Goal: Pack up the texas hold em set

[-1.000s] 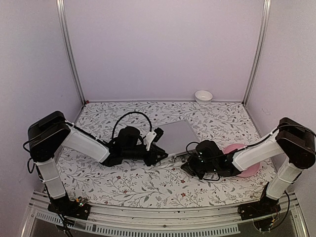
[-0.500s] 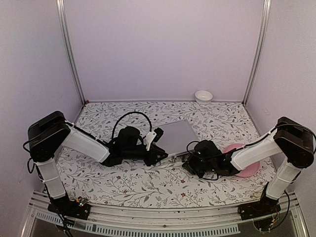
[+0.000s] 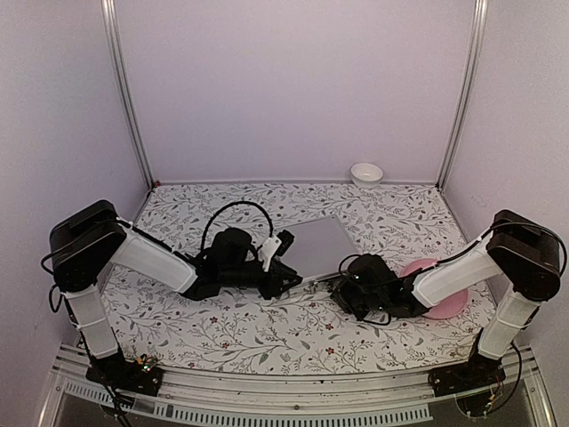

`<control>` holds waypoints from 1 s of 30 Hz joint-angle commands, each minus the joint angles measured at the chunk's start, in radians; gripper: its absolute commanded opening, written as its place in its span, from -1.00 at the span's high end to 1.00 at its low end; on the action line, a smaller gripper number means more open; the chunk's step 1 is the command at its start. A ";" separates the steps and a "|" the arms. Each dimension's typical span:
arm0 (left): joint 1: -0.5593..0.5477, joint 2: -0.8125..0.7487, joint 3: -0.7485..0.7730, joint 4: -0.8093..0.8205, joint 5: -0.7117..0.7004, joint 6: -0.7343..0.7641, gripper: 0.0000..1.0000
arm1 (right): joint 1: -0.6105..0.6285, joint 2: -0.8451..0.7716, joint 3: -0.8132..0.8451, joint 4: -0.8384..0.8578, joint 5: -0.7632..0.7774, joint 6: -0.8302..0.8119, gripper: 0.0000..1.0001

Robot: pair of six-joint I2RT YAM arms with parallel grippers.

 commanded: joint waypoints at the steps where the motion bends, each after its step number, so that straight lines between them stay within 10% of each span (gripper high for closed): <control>1: 0.015 -0.032 -0.018 0.002 -0.001 0.004 0.41 | 0.003 0.038 0.005 0.003 0.055 0.037 0.95; 30: 0.038 -0.105 -0.092 0.067 -0.034 -0.015 0.41 | 0.001 -0.058 -0.033 -0.018 0.010 -0.001 0.87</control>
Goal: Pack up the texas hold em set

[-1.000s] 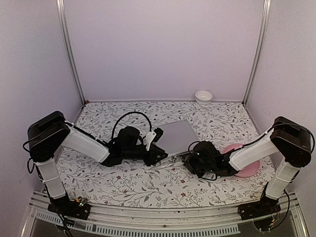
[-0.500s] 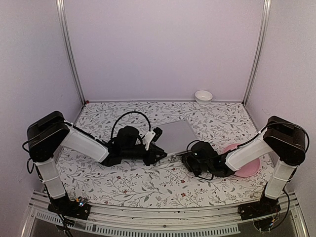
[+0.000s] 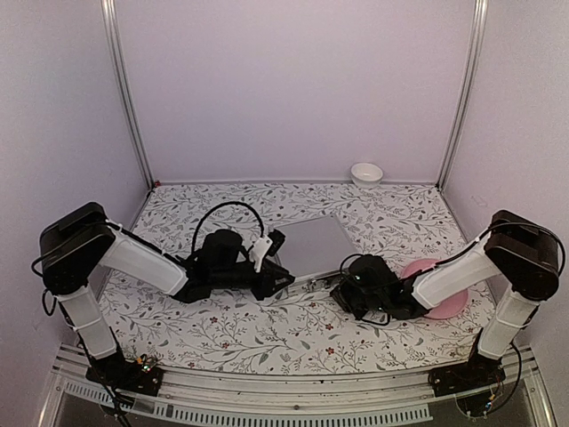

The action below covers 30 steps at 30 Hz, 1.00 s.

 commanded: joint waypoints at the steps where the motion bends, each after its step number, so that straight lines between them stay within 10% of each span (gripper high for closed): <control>1: 0.031 -0.055 -0.036 0.062 -0.008 -0.022 0.40 | 0.001 -0.128 -0.033 -0.132 -0.019 -0.054 0.79; 10: 0.112 -0.079 -0.067 0.135 0.086 -0.114 0.09 | 0.004 -0.337 0.020 -0.416 0.020 -0.277 0.04; 18: 0.238 -0.114 -0.004 0.045 0.065 -0.112 -0.48 | -0.065 -0.295 0.278 -0.470 0.112 -0.872 -0.77; 30: 0.745 -0.187 -0.039 0.040 0.083 -0.220 -0.72 | -0.518 -0.191 0.303 -0.133 -0.091 -1.276 -0.85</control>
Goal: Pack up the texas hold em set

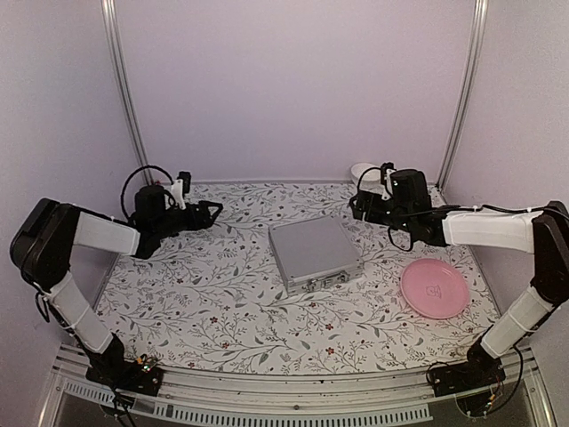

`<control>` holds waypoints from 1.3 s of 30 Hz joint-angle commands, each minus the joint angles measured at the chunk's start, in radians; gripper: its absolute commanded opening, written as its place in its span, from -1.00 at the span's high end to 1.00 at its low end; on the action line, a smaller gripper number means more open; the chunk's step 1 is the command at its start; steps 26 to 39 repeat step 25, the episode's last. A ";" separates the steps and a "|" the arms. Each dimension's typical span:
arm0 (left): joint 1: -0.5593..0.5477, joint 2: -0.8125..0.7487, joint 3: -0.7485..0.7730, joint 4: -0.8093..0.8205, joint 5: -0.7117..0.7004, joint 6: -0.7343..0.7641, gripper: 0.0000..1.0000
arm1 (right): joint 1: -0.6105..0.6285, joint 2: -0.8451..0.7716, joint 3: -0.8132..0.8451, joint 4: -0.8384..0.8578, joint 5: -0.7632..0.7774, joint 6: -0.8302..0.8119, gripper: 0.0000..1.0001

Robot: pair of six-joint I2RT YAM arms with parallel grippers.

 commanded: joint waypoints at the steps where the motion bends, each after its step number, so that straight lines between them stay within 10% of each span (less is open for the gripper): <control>1: 0.232 -0.103 -0.074 0.018 0.035 -0.078 -0.71 | -0.236 -0.012 -0.056 0.151 -0.103 -0.187 -0.84; 12: 0.609 -0.369 -0.382 0.174 -0.241 0.036 -0.79 | -0.775 -0.251 -0.399 0.417 -0.325 -0.253 -0.85; 22: 0.576 -0.245 -0.445 0.401 -0.181 0.142 -0.81 | -0.785 -0.198 -0.605 0.736 -0.241 -0.278 -0.86; 39: 0.560 -0.264 -0.469 0.437 -0.205 0.147 -0.88 | -0.785 -0.162 -0.605 0.762 -0.253 -0.282 -0.86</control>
